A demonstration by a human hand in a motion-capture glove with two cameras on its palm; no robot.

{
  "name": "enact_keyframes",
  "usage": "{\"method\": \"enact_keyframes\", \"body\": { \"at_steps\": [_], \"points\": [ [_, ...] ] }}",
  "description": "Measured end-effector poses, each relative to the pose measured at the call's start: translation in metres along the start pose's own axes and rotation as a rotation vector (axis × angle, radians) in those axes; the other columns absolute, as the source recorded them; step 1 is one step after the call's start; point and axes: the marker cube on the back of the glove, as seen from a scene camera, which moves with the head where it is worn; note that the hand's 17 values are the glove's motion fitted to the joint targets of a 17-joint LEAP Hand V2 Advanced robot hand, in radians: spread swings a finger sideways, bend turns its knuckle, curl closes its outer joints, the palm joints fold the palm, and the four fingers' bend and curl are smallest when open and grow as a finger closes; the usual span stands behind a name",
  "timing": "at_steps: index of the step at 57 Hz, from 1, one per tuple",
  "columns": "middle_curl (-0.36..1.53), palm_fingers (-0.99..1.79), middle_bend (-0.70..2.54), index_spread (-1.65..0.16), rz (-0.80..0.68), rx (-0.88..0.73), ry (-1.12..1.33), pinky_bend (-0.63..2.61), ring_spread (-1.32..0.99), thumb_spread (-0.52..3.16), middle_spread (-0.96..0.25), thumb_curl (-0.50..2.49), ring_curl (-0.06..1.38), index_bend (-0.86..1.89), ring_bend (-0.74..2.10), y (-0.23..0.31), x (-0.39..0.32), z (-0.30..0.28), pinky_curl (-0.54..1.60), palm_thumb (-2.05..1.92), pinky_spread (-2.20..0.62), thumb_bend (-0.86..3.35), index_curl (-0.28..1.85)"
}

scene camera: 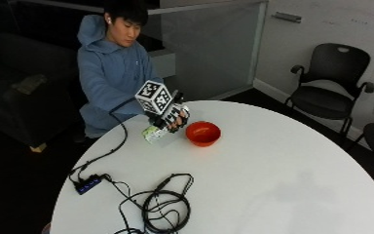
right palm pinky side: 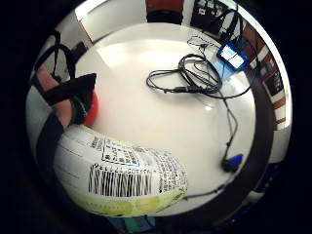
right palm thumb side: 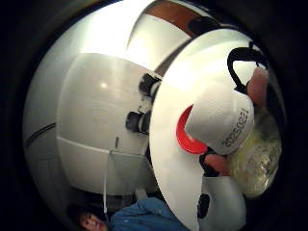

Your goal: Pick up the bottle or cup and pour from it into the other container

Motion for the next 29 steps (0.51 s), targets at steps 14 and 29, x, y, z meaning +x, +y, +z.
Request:
{"method": "enact_keyframes", "body": {
  "at_steps": [14,29],
  "points": [
    [0.51,1.23,0.32,-0.1,-0.002,-0.277,0.609,0.55,-0.18,0.24,-0.05,0.68,0.45,0.18,0.48,-0.033,-0.048,0.026,0.35,1.02,-0.15,-0.04,0.47],
    [0.51,1.23,0.32,-0.11,-0.059,-0.497,1.094,0.55,-0.19,0.23,-0.06,0.7,0.46,0.18,0.47,-0.048,-0.084,0.061,0.36,1.01,-0.16,-0.04,0.48]
  ]
}}
